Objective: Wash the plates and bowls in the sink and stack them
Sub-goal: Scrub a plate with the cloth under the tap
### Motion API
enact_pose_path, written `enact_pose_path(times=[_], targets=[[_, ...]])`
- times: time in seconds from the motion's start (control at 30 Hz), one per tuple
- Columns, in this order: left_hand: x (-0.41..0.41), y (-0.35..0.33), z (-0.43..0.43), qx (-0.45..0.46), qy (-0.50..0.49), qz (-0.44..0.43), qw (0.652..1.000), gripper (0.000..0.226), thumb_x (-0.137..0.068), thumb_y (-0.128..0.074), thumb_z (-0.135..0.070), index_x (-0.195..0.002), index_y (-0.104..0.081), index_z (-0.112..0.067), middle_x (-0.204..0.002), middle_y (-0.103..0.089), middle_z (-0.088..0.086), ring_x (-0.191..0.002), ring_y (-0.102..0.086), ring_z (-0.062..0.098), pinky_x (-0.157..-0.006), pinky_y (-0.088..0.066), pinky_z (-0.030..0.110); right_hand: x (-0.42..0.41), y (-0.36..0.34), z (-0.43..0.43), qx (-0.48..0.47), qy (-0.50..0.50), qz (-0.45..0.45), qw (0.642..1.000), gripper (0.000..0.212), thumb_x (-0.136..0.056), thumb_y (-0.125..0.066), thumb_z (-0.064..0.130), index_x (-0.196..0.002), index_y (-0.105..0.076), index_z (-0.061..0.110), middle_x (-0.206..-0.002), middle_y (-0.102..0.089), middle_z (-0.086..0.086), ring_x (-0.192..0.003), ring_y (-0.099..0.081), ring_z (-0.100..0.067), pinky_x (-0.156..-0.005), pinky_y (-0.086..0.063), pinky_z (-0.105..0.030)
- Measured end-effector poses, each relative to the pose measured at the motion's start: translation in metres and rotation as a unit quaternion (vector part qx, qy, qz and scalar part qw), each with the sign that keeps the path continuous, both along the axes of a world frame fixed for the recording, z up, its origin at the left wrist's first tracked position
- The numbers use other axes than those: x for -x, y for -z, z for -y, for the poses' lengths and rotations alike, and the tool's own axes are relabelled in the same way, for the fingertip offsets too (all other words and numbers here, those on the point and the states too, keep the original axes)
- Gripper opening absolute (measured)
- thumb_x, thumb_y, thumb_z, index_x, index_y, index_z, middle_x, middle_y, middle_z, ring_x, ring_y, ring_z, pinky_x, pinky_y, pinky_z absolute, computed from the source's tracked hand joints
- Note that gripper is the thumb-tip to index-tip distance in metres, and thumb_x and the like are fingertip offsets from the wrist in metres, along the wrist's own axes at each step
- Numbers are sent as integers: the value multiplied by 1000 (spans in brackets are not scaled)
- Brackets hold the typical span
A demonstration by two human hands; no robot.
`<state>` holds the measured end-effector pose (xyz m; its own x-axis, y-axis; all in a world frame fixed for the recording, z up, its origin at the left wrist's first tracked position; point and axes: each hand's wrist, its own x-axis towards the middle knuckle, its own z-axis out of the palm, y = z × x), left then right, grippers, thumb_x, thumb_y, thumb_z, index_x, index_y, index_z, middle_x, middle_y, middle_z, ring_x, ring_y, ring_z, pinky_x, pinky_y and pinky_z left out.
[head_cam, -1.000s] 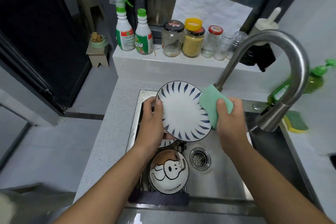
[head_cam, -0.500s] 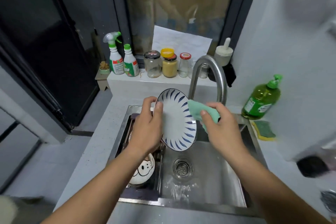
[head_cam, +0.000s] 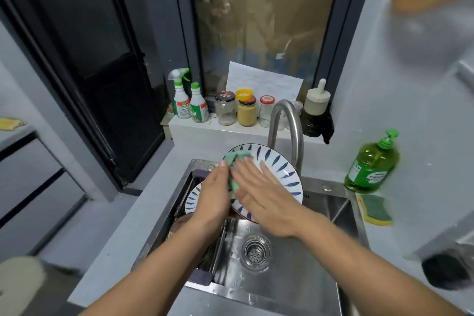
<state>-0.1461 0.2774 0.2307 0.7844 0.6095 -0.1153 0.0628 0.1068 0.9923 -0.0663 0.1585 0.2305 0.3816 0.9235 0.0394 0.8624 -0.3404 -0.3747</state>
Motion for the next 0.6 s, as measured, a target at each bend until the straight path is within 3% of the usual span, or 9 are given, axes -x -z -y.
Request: enact_pose_path(times=[0.17, 0.3, 0.4, 0.43, 0.53, 0.6], targets=[[3, -3, -11, 19, -49, 16, 999, 47, -111, -33, -42, -111, -71, -15, -98, -79, 1, -99, -75, 25, -81, -58, 39, -15, -2, 26, 77, 80, 69, 991, 98, -76, 26, 74, -156, 16, 19, -162, 26, 3, -148, 30, -13, -124, 15, -39], [3, 2, -12, -15, -24, 31, 999, 41, -111, -36, -35, -118, -70, -13, -116, -76, 2, -115, -70, 20, -103, -53, 39, 2, -9, -6, 27, 135, -70, 988, 93, -81, 11, 71, -157, 12, 18, -164, 23, 0, -148, 28, -10, -123, 15, -33], [0, -3, -20, -21, -20, 35, 999, 47, -110, -36, -43, -125, -68, -12, -127, -72, 4, -124, -64, 14, -111, -47, 38, 8, -20, -29, -18, 65, -83, 994, 85, -88, 3, 70, -159, 6, 22, -165, 19, 6, -149, 25, -5, -125, 10, -33], [0, -5, -28, -12, -21, 42, 999, 47, -111, -35, -43, -121, -69, -12, -123, -74, 3, -120, -66, 14, -111, -48, 41, 13, -22, -30, -27, 20, -84, 996, 87, -89, 3, 74, -159, 2, 23, -165, 16, 8, -149, 22, -3, -125, 9, -32], [1, -20, -50, -6, -57, 50, 997, 44, -112, -34, -35, -102, -71, -16, -97, -80, -1, -98, -75, 15, -95, -57, 40, 20, -21, -10, -7, -91, -18, 996, 81, -93, -3, 72, -160, -5, 25, -167, 6, 11, -150, 16, 0, -124, 8, -28], [7, -23, -64, -19, -61, 65, 996, 41, -112, -33, -33, -103, -70, -17, -93, -80, -7, -93, -74, 9, -85, -58, 29, 14, -23, 5, 23, -99, 48, 994, 79, -95, -1, 70, -160, -6, 26, -167, 4, 9, -152, 15, -2, -125, 5, -31]])
